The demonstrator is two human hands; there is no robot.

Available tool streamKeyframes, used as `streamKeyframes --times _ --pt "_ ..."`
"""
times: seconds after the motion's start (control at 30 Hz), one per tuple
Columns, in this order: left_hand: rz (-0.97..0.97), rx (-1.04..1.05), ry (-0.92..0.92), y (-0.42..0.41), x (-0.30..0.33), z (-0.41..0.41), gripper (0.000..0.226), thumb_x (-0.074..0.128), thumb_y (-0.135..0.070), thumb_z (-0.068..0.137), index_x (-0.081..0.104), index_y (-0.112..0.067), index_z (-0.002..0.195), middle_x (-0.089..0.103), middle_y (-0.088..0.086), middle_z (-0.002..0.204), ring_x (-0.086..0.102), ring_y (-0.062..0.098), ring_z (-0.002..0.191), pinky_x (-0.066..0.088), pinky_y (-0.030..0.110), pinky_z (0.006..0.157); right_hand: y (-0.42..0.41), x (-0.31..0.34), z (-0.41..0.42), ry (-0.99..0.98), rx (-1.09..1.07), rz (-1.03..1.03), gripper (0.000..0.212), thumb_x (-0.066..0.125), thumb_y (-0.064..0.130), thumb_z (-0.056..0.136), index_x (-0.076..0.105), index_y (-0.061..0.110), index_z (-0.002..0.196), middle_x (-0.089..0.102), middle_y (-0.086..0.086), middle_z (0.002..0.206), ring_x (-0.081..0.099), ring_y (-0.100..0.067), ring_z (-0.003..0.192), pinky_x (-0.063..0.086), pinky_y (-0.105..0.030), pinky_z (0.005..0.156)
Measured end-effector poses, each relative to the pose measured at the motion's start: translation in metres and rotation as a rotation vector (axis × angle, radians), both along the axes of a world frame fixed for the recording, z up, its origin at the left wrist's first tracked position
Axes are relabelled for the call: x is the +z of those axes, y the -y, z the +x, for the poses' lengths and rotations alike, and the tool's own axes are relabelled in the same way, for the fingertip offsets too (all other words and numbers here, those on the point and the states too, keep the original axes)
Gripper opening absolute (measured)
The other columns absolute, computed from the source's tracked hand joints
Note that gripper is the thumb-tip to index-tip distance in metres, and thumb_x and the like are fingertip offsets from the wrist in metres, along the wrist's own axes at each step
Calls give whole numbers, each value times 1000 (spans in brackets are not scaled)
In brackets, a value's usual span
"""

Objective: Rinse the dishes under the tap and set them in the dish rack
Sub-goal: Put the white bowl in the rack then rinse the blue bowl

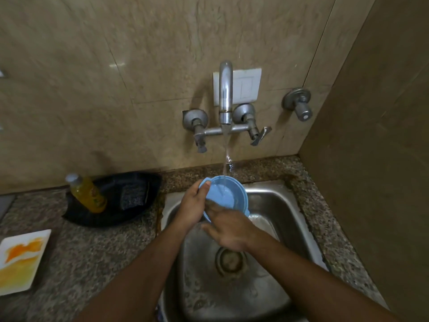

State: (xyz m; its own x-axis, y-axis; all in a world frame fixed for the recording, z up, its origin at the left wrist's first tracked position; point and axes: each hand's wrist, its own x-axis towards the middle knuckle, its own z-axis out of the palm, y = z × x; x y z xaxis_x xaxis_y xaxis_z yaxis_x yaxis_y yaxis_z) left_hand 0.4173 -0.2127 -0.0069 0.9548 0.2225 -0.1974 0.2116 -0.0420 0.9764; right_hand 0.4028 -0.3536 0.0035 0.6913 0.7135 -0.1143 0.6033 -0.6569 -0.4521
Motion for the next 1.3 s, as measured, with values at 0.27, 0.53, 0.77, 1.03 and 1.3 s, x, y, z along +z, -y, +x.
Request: streamKeyframes --times 0.27,0.53,0.77,1.03,1.3 --pt "-20 -99 47 10 9 9 25 49 -28 101 65 -19 118 72 0 107 69 12 97 52 16 75 15 3 22 151 -129 -433 93 57 32 88 1 -1 154 -2 -27 160 4 -36 150 7 -43 122" --pt "-118 -22 85 -4 8 13 23 48 -24 102 71 -28 104 75 3 102 70 16 95 55 34 84 21 0 28 235 146 -223 73 65 21 78 40 22 146 43 1 152 62 -24 116 51 -36 92" --pt "-201 -67 -4 -3 16 18 18 48 -26 101 63 -24 111 70 4 109 67 20 96 53 34 75 40 5 33 507 204 -320 42 38 23 74 74 28 96 75 9 100 70 -15 71 52 -24 66" --pt "2 -342 -238 -13 29 43 32 61 -46 91 72 -20 106 75 9 104 70 29 100 55 44 93 61 6 63 703 447 -377 8 67 14 73 68 20 77 66 2 77 62 -22 71 50 -32 69" --pt "-9 1 -48 27 1 28 18 61 -33 94 72 -25 83 72 -7 77 67 6 74 51 22 71 11 -5 27 21 -8 -143 53 65 12 79 46 10 129 58 -14 120 62 -31 102 54 -44 84"
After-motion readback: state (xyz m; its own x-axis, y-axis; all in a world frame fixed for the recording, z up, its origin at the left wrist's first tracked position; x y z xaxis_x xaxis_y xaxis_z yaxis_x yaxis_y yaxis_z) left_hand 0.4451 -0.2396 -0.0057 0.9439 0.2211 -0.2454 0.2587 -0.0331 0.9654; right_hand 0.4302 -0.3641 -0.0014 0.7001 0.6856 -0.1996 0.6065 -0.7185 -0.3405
